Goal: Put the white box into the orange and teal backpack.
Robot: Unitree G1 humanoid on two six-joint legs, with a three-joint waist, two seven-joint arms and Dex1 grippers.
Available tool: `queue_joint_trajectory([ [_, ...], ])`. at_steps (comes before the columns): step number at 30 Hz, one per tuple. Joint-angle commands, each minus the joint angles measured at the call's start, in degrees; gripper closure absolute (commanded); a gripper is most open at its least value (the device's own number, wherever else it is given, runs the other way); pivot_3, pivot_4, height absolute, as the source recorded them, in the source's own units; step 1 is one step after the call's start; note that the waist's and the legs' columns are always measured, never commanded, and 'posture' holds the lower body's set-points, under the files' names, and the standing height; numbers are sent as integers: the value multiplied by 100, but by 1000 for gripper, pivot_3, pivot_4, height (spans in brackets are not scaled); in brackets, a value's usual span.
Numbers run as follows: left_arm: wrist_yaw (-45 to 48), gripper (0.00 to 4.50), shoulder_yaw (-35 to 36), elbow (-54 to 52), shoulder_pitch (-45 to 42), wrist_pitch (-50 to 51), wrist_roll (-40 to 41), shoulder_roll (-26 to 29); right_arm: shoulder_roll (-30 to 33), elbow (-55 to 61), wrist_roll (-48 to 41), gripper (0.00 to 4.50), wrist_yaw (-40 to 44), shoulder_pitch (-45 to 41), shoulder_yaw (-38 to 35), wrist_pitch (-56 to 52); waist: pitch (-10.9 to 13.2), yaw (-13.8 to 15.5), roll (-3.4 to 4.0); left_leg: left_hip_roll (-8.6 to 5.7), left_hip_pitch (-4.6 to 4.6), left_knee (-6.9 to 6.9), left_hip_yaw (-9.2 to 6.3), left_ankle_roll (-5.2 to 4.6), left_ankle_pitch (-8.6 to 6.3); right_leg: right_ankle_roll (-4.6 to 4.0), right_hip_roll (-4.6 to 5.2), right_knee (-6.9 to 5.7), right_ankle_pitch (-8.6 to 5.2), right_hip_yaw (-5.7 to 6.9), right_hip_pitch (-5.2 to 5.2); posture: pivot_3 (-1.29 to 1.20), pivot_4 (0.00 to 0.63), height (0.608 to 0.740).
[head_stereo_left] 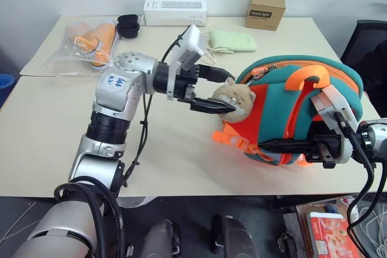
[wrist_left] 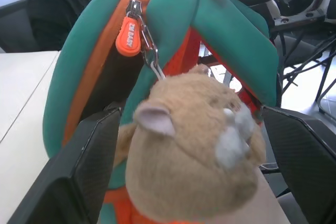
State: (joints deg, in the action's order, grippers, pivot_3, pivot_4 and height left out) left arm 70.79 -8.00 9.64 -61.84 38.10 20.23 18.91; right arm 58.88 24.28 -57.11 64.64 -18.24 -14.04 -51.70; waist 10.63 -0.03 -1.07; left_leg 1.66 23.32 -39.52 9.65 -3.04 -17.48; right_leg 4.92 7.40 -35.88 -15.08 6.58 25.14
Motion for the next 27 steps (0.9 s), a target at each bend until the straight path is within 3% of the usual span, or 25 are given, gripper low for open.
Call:
queue_joint_trajectory([
  [1, -199, 49, -140, -123, 48, -118, -60, -22, -42, 26, -26, 4500, -26, -50, -44, 60, 0, -1, 0, 0, 0, 0, 0, 0, 0, 0, 1, 1, 0, 1, 0, 0, 150, 740],
  [5, -225, 911, -244, 92, 75, -358, -188, 103, -60, 48, -61, 4500, -87, 8, -112, 47, 0, 4, 0, 1, 0, 0, 1, 0, 0, 0, 5, 1, 0, 1, 0, 0, 150, 740],
  [10, -103, 2516, -155, 294, -45, -506, -166, 368, -30, 47, -103, 4500, -136, 132, -246, 27, 0, 3, 0, 1, -1, 0, 0, 1, -1, -1, 10, 2, 0, 4, 0, 0, 150, 740],
  [14, 62, 3372, 197, 724, -455, -714, -46, 722, -6, 73, -154, 4500, -168, 270, -380, 15, 0, 4, 0, 2, 0, 0, 0, 2, -1, -1, 10, 2, -1, 7, 0, 0, 150, 740],
  [18, 252, 3604, 135, 1282, -664, -1233, -316, 1124, -3, 90, -167, 4500, -182, 379, -473, 26, 0, -13, 0, 2, -1, 4, 4, 3, -2, -1, 9, 5, -1, 5, 1, 0, 150, 740],
  [21, 302, 3604, -185, 1869, -505, -2531, -968, 1363, -4, 108, -223, 4500, -220, 411, -540, 4, 0, 0, 1, 2, -5, 7, 4, 3, -2, -3, 7, 4, -1, 7, 1, 0, 150, 740],
  [27, -297, 3604, -632, 2911, -412, -4118, -1931, 1152, -16, 132, -314, 4500, -269, 485, -631, -17, 0, 15, -1, 0, 0, 6, 4, 1, -4, -3, 12, 7, -1, 8, 2, 0, 150, 740],
])
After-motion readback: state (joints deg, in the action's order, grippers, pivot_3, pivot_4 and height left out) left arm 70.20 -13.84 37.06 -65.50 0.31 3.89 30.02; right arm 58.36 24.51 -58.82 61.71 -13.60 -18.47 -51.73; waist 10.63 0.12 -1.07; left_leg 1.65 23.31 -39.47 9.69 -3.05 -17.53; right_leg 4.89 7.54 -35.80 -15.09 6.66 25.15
